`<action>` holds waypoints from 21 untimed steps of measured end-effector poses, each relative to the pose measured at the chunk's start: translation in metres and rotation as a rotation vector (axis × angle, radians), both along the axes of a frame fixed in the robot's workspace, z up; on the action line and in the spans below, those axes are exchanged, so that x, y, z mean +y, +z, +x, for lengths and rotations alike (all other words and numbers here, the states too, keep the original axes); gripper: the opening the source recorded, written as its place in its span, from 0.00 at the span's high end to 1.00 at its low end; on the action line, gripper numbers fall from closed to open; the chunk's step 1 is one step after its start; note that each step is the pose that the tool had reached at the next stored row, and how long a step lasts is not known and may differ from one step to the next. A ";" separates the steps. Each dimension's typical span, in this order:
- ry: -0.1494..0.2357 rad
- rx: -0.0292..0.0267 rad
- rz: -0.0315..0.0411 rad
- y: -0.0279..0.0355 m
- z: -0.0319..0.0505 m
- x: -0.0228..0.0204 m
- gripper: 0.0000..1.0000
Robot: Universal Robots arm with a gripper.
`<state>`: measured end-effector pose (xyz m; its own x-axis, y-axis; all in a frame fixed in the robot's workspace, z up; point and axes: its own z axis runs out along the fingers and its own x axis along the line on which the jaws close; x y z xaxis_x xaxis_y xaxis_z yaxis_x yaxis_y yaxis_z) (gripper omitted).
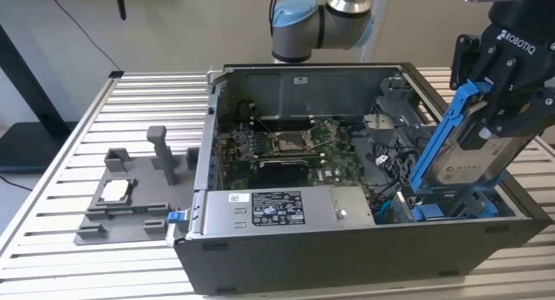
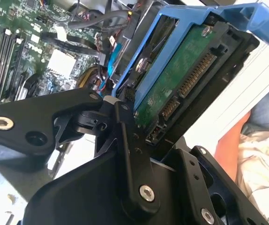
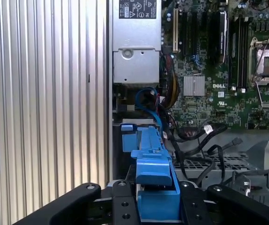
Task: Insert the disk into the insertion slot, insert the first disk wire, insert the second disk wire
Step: 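Insert the disk into the insertion slot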
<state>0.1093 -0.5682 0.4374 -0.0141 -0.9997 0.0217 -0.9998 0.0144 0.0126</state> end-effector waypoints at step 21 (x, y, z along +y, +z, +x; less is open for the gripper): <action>0.022 -0.0002 0.0027 -0.0170 0.0000 0.0002 0.67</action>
<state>0.1093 -0.5680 0.4204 0.0074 -0.9998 0.0190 -0.9999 -0.0072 0.0124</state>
